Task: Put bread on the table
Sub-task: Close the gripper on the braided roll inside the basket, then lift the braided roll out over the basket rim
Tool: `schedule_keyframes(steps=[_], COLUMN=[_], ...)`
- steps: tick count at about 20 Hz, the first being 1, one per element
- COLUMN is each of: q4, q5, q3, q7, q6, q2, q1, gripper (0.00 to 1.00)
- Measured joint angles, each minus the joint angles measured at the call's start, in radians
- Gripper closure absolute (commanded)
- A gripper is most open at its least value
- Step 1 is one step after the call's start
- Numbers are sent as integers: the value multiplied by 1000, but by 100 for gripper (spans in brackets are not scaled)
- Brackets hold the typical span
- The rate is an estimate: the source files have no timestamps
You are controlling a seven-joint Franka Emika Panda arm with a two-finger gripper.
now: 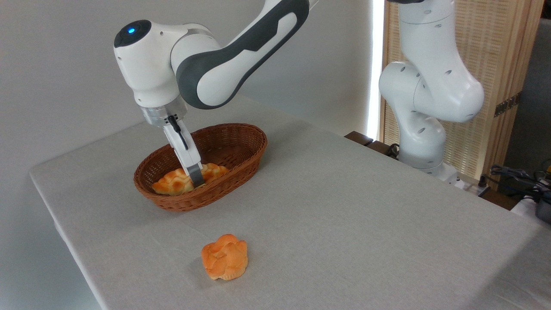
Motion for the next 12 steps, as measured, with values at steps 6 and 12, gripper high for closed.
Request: schedule_keyframes(steps=[6, 12], q4=[1, 14], q5=[-32, -202], q3=[0, 5], q7=[-15, -95], q6=[2, 2], q2=[-2, -14], q1=[0, 4], gripper=[100, 100])
